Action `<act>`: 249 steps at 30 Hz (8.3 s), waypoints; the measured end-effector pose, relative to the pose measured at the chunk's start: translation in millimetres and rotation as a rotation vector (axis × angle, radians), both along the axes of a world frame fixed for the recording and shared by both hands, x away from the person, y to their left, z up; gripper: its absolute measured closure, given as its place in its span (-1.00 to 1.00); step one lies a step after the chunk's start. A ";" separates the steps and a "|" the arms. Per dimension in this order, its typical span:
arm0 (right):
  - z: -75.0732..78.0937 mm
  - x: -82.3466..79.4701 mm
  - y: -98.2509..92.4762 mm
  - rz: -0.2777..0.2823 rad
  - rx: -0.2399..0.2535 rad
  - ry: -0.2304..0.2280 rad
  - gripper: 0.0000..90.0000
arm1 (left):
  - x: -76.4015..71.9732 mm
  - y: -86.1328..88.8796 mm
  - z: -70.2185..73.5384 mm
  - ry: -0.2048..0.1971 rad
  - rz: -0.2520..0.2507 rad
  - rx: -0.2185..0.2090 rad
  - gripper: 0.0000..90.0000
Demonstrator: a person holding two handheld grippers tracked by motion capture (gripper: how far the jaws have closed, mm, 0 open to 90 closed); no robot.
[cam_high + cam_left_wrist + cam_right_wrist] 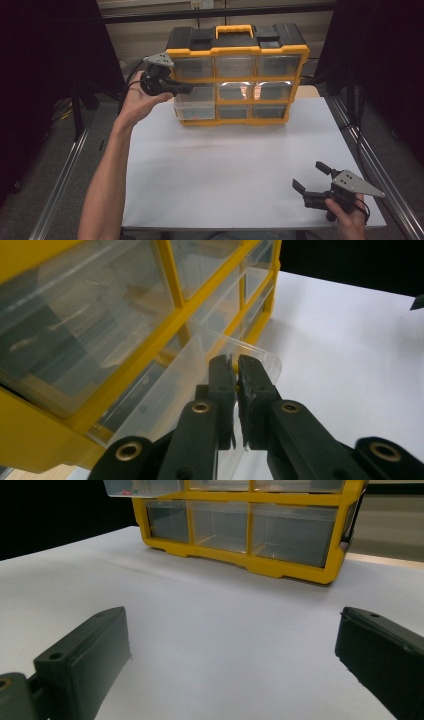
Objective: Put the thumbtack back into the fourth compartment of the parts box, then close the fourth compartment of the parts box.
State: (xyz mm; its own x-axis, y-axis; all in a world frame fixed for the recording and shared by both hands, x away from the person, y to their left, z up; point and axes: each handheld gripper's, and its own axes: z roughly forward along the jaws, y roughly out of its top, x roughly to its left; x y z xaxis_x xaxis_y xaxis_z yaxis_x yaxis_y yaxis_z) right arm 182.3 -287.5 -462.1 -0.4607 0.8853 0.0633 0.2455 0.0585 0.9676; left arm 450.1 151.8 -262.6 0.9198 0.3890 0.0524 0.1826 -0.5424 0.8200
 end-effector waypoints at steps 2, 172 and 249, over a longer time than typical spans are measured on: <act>-0.1 0.0 0.1 0.002 -0.002 -0.004 -0.98 | 1.1 -1.3 2.4 -0.004 -0.001 0.012 0.90; -0.2 -0.4 -0.6 -0.014 -0.002 -0.001 -0.98 | -122.1 49.9 -184.4 0.006 0.361 -0.267 -0.94; 0.0 0.4 -0.8 -0.004 0.005 0.004 -0.99 | -182.2 49.9 -168.9 -0.125 0.231 -0.395 -0.92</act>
